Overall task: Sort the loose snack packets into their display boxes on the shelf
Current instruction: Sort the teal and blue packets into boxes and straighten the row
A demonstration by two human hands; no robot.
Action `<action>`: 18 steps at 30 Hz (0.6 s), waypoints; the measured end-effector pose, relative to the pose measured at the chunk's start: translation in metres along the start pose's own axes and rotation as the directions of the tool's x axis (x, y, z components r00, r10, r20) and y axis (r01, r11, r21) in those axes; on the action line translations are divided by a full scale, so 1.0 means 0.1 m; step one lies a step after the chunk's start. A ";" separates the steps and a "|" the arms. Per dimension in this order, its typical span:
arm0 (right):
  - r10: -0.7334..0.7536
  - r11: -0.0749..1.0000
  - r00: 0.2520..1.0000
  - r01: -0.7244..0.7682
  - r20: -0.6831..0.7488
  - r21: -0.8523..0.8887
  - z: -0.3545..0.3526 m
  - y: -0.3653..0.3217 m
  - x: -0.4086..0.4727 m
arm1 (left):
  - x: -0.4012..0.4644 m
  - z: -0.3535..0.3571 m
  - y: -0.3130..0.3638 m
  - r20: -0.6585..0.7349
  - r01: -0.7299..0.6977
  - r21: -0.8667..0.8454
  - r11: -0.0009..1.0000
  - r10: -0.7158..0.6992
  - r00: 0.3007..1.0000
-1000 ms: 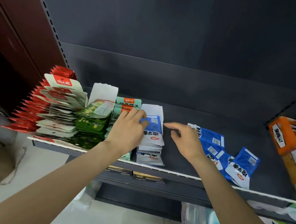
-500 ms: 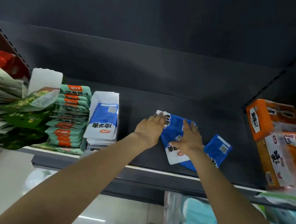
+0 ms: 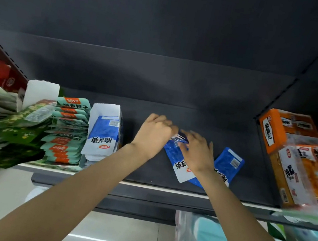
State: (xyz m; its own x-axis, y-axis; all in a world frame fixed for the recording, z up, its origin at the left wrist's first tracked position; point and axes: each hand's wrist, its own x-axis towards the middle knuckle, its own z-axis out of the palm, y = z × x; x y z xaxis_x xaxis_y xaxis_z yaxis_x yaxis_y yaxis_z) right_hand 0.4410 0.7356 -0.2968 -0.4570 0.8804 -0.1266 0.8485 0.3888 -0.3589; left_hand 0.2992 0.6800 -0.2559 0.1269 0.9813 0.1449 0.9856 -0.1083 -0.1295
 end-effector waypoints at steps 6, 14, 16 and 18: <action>-0.114 0.989 0.983 0.098 -0.141 -0.113 -0.07 -0.37 -0.16 | -0.24 -0.29 -0.23 0.008 0.000 -0.174 0.985 0.002 1.000; 0.030 0.988 0.991 -0.049 0.129 0.147 0.02 -0.71 -0.24 | -0.62 -0.49 -0.64 0.041 0.130 -0.415 0.901 -0.124 0.991; -0.061 0.965 0.998 0.059 0.001 0.256 -0.02 -0.83 -0.31 | -0.71 -0.53 -0.73 -0.061 0.060 -0.466 0.883 -0.099 0.993; -0.141 0.961 0.978 0.173 -0.154 0.215 -0.07 -0.99 -0.40 | -0.80 -0.59 -0.81 -0.185 -0.015 -0.538 0.843 -0.101 0.977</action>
State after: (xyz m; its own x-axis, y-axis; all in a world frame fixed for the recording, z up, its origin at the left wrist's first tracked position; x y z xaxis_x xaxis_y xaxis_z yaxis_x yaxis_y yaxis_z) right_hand 0.3774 0.6640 -0.2495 -0.5255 0.8479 0.0696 0.6794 0.4675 -0.5656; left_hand 0.2158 0.6007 -0.1994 0.0449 0.9407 0.3363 0.8889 -0.1913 0.4162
